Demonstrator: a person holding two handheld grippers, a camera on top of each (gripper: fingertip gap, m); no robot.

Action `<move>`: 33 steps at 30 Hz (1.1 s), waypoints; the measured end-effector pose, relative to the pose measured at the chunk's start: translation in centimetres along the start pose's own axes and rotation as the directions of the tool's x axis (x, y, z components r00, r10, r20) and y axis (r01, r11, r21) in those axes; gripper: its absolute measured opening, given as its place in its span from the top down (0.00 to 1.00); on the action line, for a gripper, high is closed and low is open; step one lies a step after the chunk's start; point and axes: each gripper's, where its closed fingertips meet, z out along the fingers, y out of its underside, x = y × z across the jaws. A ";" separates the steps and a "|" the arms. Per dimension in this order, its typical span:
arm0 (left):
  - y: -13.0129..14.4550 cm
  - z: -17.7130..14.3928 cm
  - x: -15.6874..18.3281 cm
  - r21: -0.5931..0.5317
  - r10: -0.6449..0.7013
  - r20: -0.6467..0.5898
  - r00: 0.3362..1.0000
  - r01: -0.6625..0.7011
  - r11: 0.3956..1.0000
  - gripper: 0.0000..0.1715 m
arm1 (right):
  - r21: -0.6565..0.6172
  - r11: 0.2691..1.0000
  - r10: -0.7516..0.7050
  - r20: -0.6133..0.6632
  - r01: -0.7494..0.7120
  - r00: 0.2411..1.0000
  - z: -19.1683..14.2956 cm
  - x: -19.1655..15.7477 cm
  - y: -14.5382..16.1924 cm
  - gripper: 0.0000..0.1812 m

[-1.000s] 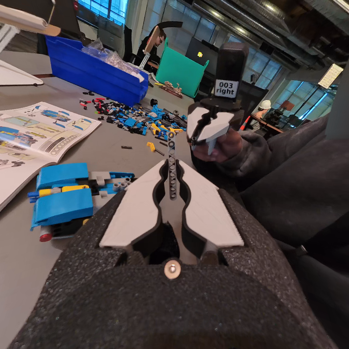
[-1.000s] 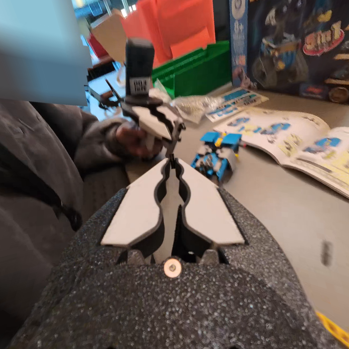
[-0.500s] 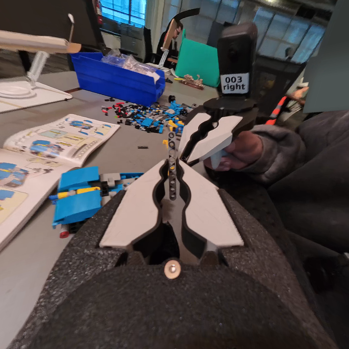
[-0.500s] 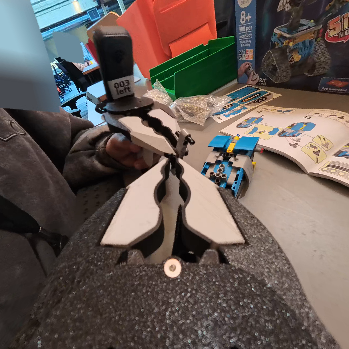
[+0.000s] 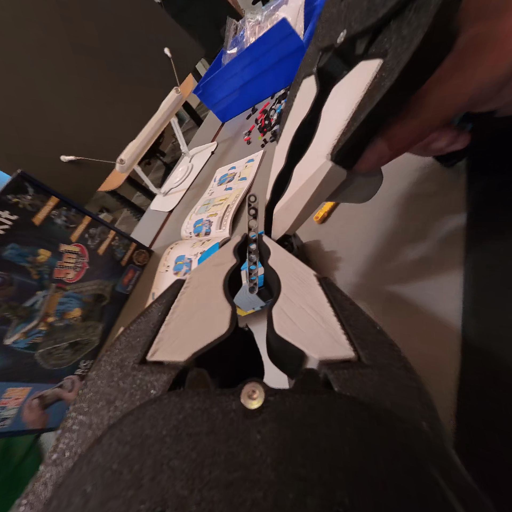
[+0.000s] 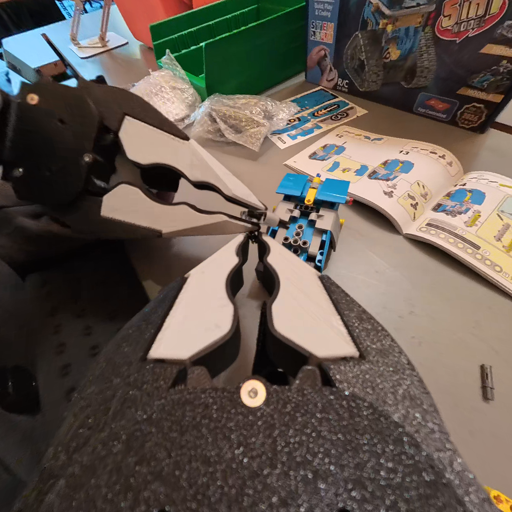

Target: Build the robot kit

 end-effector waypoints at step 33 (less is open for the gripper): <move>-6.6 -6.3 -4.9 -0.160 -0.379 -0.911 -0.165 0.986 -0.043 0.96 | 0.510 0.859 -0.065 0.199 -0.046 0.978 -3.3 -3.2 -9.9 0.98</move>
